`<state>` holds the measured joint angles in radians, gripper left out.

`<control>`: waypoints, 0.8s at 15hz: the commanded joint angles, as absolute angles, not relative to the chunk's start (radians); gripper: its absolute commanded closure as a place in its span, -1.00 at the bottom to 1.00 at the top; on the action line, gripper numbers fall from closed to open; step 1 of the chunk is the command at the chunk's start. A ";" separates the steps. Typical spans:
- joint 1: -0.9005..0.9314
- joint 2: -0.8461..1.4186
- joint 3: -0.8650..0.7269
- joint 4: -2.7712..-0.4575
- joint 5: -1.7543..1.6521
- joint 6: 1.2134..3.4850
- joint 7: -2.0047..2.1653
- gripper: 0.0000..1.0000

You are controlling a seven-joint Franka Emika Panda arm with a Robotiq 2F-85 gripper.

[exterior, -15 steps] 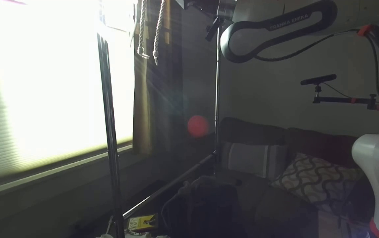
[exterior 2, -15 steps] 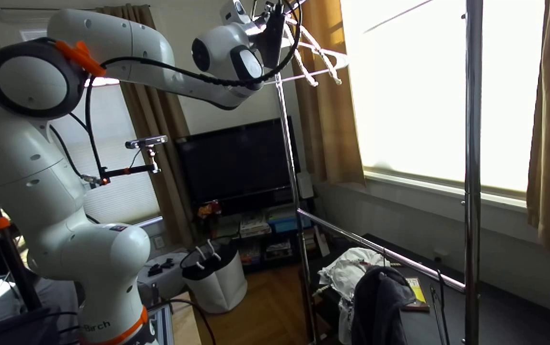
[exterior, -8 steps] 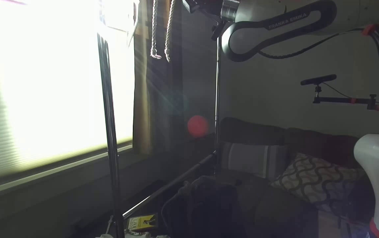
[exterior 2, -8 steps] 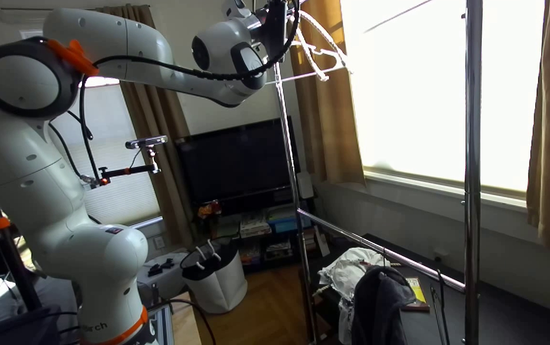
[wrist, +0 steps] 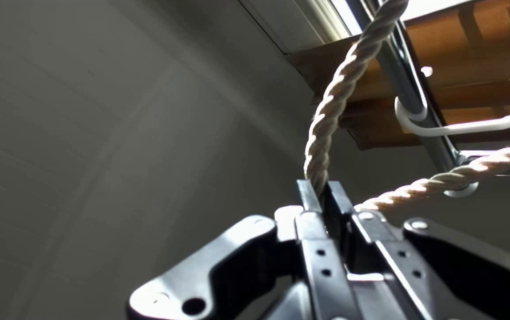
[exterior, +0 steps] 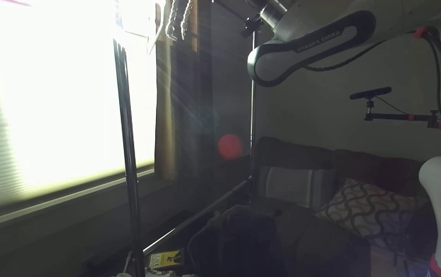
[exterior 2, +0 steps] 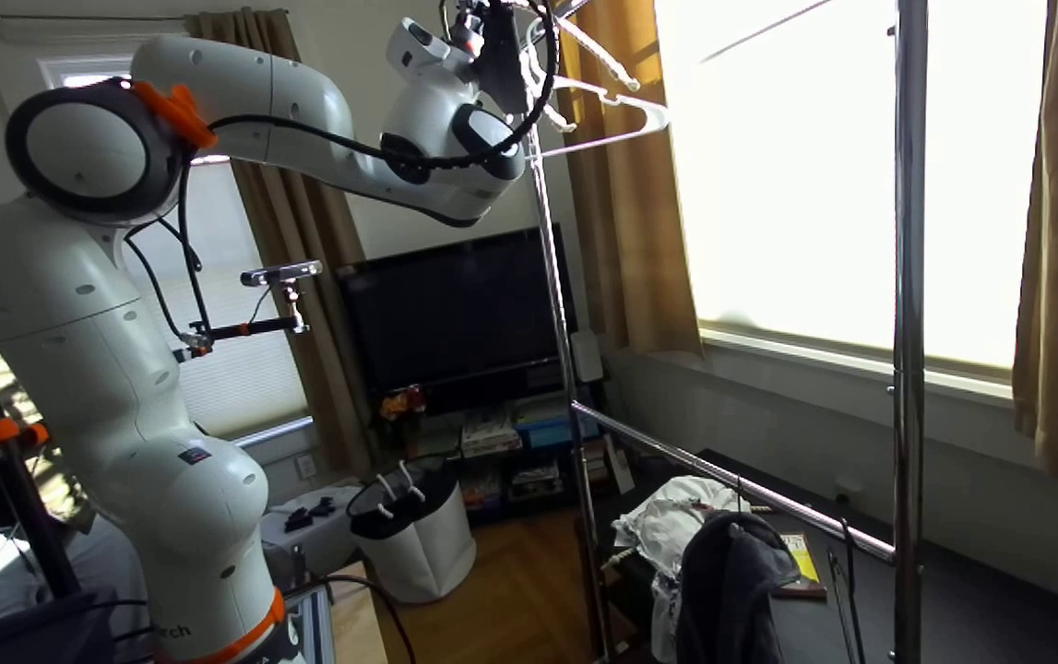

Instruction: Hang the rope on the coat hanger

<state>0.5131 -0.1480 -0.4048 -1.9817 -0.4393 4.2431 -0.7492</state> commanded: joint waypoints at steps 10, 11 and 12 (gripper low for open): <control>0.517 -0.041 -0.262 -1.815 -0.243 4.274 -0.678 0.94; 0.488 -0.054 -0.231 -1.793 -0.246 4.218 -0.650 0.94; 0.426 -0.060 -0.183 -1.817 -0.256 4.219 -0.621 0.94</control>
